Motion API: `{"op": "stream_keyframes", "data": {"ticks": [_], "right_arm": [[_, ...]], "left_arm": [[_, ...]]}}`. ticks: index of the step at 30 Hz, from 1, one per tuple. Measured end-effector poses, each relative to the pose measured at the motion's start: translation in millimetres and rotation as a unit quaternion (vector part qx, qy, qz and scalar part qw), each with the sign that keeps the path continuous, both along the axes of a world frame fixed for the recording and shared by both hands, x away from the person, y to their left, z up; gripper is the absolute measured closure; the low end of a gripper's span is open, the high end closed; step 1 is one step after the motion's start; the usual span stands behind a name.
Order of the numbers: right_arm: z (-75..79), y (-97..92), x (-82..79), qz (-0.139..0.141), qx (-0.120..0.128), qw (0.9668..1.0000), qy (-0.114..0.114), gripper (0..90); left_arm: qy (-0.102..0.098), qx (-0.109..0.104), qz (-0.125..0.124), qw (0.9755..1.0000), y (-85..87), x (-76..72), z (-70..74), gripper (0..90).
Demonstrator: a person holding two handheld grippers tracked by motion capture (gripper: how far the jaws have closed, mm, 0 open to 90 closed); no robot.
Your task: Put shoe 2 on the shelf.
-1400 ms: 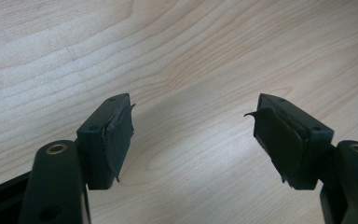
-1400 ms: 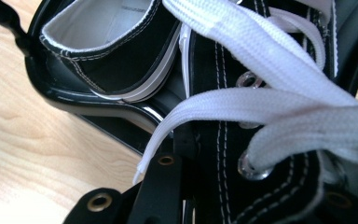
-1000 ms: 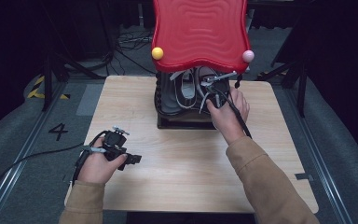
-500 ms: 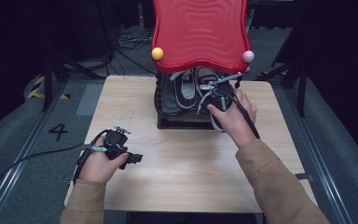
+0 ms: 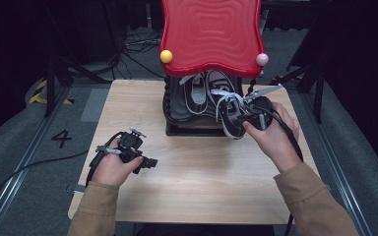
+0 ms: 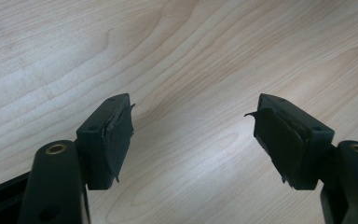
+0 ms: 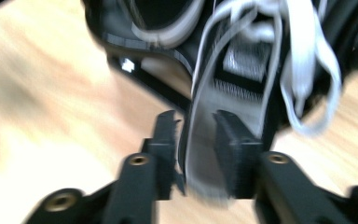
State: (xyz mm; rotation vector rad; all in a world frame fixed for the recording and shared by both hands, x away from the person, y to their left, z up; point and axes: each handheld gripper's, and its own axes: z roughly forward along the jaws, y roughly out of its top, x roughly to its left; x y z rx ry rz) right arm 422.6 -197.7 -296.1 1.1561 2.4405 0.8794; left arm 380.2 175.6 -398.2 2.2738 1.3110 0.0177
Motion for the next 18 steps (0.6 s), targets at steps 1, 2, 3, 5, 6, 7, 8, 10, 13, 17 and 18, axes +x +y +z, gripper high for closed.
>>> {"op": "stream_keyframes", "data": {"ticks": [1,2,3,5,6,7,8,10,13,17,18], "right_arm": [[0.0,0.0,0.0,0.0,0.0,1.0,0.0,76.5],[0.5,-4.6,-3.1,0.0,0.0,0.9999,0.011,79.4],[0.4,-11.0,-5.9,0.003,0.004,1.0,0.008,81.3],[2.2,-20.5,-10.4,-0.004,-0.004,0.9996,0.028,87.3],[2.3,-23.8,-11.6,-0.002,-0.001,0.9995,0.031,88.5],[2.6,-29.4,-13.6,0.004,0.004,0.9993,0.037,90.0],[2.0,-33.2,-14.9,0.006,0.003,0.999,0.045,90.0],[-1.3,-38.7,-17.0,0.018,-0.004,0.9982,0.057,90.0],[-9.8,-42.0,-17.8,0.035,-0.013,0.9966,0.074,90.0],[-28.4,-41.1,-12.3,0.05,-0.027,0.9939,0.095,90.0],[-37.5,-38.3,-8.4,0.058,-0.036,0.992,0.106,90.0]], "left_arm": [[-0.001,0.0,-0.001,1.0,-1.2,0.7,0.0,28.7],[-0.001,-0.001,-0.004,1.0,-2.4,1.6,0.0,28.7],[0.0,-0.001,-0.004,1.0,-3.3,2.0,0.1,28.7],[0.001,0.0,-0.005,1.0,-4.2,2.5,-0.1,28.7],[0.001,0.0,-0.005,1.0,-4.6,2.5,-0.3,28.7],[0.001,0.0,-0.006,1.0,-4.7,2.4,-0.8,28.7],[0.002,0.001,-0.006,1.0,-4.6,2.3,-1.1,28.7],[0.003,0.001,-0.003,1.0,-3.8,1.9,-1.6,28.7],[0.004,0.003,-0.002,1.0,-2.5,1.3,-2.1,28.7],[0.006,0.002,0.0,1.0,-2.1,-0.2,-2.9,28.7],[0.007,0.003,0.001,1.0,-1.3,-0.4,-3.0,28.7]]}}
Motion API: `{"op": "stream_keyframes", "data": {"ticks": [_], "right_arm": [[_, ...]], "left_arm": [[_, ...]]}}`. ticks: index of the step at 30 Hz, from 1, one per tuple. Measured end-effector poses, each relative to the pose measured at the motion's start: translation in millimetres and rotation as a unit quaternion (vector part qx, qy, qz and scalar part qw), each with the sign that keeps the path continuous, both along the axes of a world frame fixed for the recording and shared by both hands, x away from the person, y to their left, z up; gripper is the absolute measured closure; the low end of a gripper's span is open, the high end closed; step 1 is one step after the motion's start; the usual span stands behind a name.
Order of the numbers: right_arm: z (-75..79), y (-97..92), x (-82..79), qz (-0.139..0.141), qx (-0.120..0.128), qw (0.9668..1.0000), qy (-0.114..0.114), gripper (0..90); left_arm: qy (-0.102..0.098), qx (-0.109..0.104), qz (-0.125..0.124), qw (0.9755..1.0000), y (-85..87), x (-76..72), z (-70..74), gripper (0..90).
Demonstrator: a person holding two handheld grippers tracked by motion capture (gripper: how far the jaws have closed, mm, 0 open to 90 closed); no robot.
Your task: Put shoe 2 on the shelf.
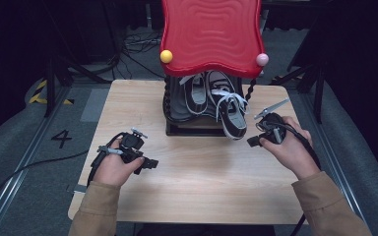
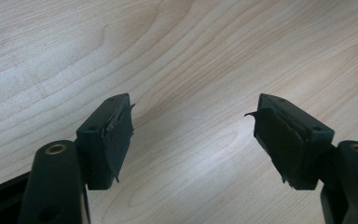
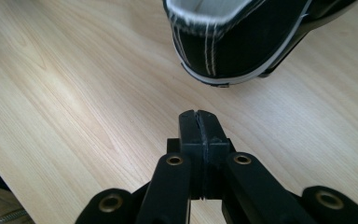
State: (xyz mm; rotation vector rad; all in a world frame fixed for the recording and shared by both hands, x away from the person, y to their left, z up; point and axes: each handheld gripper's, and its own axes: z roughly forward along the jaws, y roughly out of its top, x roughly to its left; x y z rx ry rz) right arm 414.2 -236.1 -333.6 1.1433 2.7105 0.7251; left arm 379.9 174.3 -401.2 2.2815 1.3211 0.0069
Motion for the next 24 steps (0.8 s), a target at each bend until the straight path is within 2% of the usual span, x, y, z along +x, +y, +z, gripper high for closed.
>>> {"op": "stream_keyframes", "data": {"ticks": [5,10,13,15,18,19,24], "right_arm": [[-13.2,8.8,8.1,0.014,-0.004,0.9998,0.011,90.0],[-21.5,17.8,18.5,0.012,-0.009,0.9998,0.015,90.0],[-22.1,20.8,19.5,0.012,-0.012,0.9998,0.01,90.0],[-20.1,24.4,16.1,0.018,-0.018,0.9997,-0.004,90.0],[-18.3,31.2,12.5,0.025,0.002,0.9996,-0.011,90.0],[-17.3,34.7,11.5,0.026,-0.001,0.9996,-0.013,90.0],[-18.3,50.8,11.8,0.042,0.001,0.9991,-0.007,90.0]], "left_arm": [[0.0,0.0,0.003,1.0,2.2,-0.3,-1.5,28.7],[0.001,-0.001,0.006,1.0,5.4,-3.2,-1.3,28.7],[-0.001,-0.002,0.01,0.9999,8.1,-4.8,-0.5,28.7],[-0.001,-0.001,0.012,0.9999,10.6,-5.6,-1.0,28.6],[0.002,0.0,0.016,0.9999,12.5,-7.1,-1.6,28.6],[0.002,0.001,0.016,0.9999,12.9,-7.7,-1.4,28.6],[0.002,0.0,0.02,0.9998,15.7,-10.3,-1.5,28.6]]}}
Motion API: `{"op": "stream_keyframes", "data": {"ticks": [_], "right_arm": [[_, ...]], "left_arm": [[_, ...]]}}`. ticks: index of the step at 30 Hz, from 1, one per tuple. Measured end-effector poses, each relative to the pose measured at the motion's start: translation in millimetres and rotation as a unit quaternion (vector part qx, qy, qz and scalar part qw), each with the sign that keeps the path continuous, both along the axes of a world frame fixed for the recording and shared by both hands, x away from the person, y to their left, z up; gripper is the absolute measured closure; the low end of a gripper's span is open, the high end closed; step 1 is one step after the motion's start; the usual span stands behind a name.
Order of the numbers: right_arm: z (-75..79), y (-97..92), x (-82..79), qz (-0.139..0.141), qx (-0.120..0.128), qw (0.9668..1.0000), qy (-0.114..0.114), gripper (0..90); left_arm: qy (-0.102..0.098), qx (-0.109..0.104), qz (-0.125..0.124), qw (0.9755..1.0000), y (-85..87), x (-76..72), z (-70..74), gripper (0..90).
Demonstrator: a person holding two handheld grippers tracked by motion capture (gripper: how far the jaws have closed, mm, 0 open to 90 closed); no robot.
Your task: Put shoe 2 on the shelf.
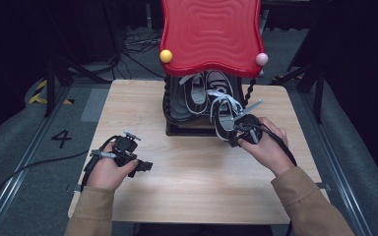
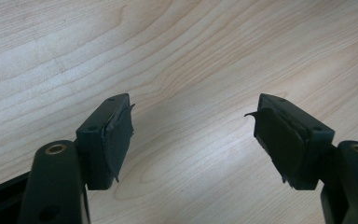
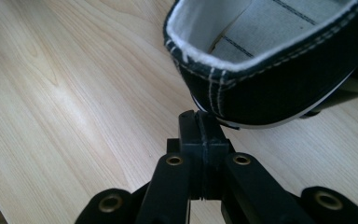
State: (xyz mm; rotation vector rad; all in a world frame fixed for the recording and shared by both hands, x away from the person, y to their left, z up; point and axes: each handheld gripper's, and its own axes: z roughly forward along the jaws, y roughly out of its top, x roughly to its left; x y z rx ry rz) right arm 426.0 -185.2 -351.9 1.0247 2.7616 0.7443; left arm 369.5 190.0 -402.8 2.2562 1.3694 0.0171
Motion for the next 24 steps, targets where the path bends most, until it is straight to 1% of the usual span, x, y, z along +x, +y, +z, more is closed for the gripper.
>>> {"op": "stream_keyframes", "data": {"ticks": [2,6,10,13,14,16,17,19,22,24], "right_arm": [[-0.8,2.7,0.5,0.004,0.012,0.9999,0.004,90.0],[-1.9,6.1,0.7,0.007,0.011,0.9999,0.0,90.0],[-2.5,5.9,1.2,0.009,0.018,0.9998,0.004,90.0],[-2.8,4.1,1.6,0.006,0.03,0.9995,0.007,90.0],[-3.1,3.3,1.3,0.003,0.035,0.9994,0.005,90.0],[-3.5,2.2,-0.6,-0.01,0.046,0.9988,-0.011,90.0],[-3.5,2.2,-0.6,-0.01,0.046,0.9988,-0.011,90.0],[-5.3,3.9,-3.3,-0.022,0.057,0.9978,-0.027,90.0],[-6.3,6.6,-6.5,-0.033,0.059,0.9968,-0.042,90.0],[-8.0,8.4,-6.6,-0.039,0.061,0.9963,-0.047,90.0]], "left_arm": [[0.001,0.002,0.0,1.0,1.5,-0.4,-0.6,28.6],[0.001,0.002,0.002,1.0,2.1,-1.5,-0.9,28.6],[0.002,0.003,0.001,1.0,0.7,-1.3,-1.2,28.6],[0.002,0.005,-0.001,1.0,0.0,-0.8,-1.6,28.6],[0.002,0.004,0.0,1.0,-0.3,-0.7,-2.0,28.5],[0.003,0.005,-0.001,1.0,-0.5,-0.9,-2.3,28.6],[0.003,0.005,-0.001,1.0,-0.5,-0.9,-2.3,28.6],[0.003,0.004,-0.001,1.0,-0.9,-1.4,-2.2,28.6],[0.002,0.005,-0.001,1.0,-0.4,-1.4,-2.0,28.5],[0.003,0.004,-0.001,1.0,-0.7,-1.3,-2.5,28.5]]}}
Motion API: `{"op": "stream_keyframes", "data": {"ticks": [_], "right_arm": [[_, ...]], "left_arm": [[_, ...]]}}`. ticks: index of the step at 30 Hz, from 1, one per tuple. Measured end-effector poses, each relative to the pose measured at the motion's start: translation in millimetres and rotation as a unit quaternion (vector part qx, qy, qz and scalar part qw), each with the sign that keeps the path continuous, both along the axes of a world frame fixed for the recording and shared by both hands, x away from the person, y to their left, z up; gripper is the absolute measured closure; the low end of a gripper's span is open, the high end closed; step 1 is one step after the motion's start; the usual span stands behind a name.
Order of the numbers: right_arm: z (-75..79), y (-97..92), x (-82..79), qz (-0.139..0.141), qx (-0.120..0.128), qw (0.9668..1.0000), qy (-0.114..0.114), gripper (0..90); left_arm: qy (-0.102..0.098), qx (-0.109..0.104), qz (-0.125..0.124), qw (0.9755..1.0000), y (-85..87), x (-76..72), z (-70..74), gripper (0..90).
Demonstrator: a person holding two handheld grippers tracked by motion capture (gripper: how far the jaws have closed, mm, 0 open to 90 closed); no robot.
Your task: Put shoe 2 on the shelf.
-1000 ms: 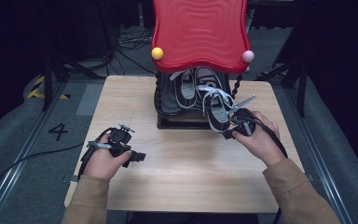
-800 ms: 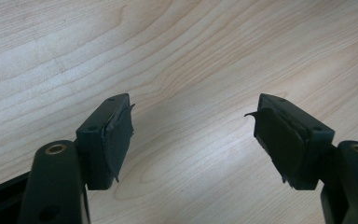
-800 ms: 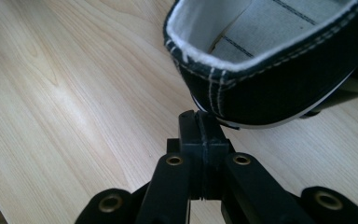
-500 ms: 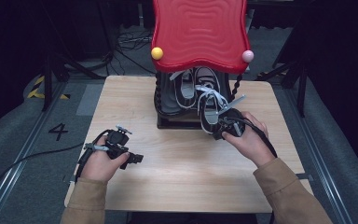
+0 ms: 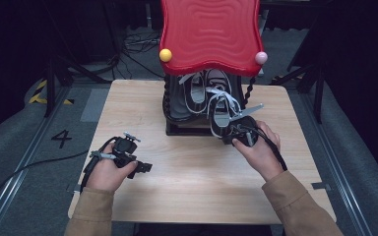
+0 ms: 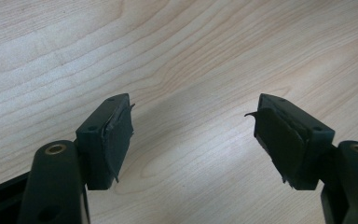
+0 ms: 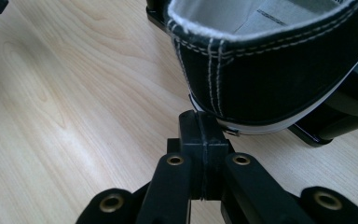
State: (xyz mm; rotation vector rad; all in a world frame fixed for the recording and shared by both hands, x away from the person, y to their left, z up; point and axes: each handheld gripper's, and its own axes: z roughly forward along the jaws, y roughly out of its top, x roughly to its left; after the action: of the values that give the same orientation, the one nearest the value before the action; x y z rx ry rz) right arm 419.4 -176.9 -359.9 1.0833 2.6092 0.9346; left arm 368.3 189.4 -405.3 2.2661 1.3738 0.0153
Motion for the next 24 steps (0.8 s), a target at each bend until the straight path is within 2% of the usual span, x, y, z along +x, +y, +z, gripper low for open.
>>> {"op": "stream_keyframes", "data": {"ticks": [7,10,16,21,24], "right_arm": [[-0.3,5.0,2.1,-0.011,-0.007,0.9997,-0.022,90.0],[2.2,5.3,7.6,-0.02,-0.02,0.9989,-0.038,90.0],[3.9,13.5,17.8,-0.021,-0.028,0.9986,-0.04,90.0],[4.9,12.5,24.2,-0.028,-0.018,0.9984,-0.046,90.0],[5.1,15.6,24.8,-0.03,-0.028,0.9975,-0.058,90.0]], "left_arm": [[0.001,0.002,-0.004,1.0,-2.0,-0.7,0.2,28.5],[0.002,0.003,-0.005,1.0,-1.9,-0.6,0.1,28.5],[0.005,0.003,-0.006,1.0,-3.2,0.4,-2.0,28.4],[0.003,0.001,-0.006,1.0,-3.1,-0.8,-0.6,28.4],[0.004,0.004,-0.007,1.0,-2.9,-1.0,-1.5,28.4]]}}
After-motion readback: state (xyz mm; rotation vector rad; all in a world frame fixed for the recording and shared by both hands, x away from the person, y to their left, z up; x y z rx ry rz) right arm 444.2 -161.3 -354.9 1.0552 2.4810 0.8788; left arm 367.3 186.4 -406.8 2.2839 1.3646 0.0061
